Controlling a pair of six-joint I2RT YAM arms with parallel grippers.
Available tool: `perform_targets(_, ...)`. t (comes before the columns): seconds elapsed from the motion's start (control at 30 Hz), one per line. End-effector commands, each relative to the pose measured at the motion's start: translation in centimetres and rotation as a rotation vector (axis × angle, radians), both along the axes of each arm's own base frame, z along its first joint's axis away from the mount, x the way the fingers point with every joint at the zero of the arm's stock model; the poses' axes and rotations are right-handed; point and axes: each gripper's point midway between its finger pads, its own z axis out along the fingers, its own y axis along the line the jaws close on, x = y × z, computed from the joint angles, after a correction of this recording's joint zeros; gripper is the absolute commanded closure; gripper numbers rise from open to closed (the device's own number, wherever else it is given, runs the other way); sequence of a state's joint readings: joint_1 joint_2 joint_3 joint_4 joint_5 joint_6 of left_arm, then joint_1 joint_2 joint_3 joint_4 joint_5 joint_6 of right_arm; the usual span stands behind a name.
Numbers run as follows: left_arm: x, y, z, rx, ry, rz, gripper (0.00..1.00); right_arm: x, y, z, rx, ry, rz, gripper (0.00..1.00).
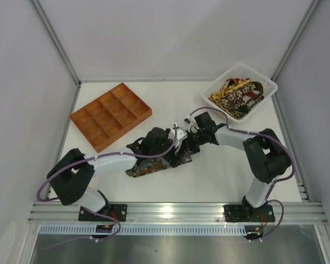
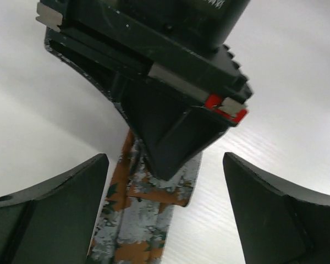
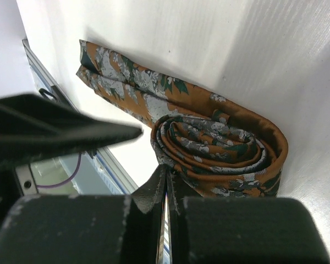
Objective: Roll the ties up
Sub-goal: Roll the tie
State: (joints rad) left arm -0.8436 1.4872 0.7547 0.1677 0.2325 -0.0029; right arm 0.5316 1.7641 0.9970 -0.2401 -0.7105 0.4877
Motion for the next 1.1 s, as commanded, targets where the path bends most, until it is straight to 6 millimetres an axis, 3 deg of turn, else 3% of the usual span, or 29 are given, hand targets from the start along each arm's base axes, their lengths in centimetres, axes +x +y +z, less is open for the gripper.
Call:
perform_targets(0.0,1.6,0.1,0.4,0.08,-0.137,-0.03,0.07,-0.2,-0.1,0.0,0.025,-0.018,0.035,0.95)
perform_targets(0.33,-0.3,-1.6,-1.2,0.083,-0.083,-0.207,0.07,-0.1,0.4,0.2,0.051,-0.006,0.034,0.95)
perform_targets(0.43,-0.3,-1.6,-2.8,0.114,-0.047,-0.211,0.07,-0.1,0.4,0.2,0.053,-0.009,0.035,0.95)
perform_targets(0.77,1.6,-2.1,-5.3,0.184,-0.037,-0.16,0.07,-0.1,0.5,0.4,0.048,-0.003,0.03,0.95)
perform_targets(1.0,1.7,-2.2,-5.5,0.19,-0.03,-0.169,0.17,0.1,0.7,1.4,0.051,-0.012,0.027,0.94)
perform_targets(1.07,1.6,-2.1,-5.9,0.198,-0.02,-0.171,0.28,0.1,0.7,1.6,0.049,-0.009,0.024,0.93)
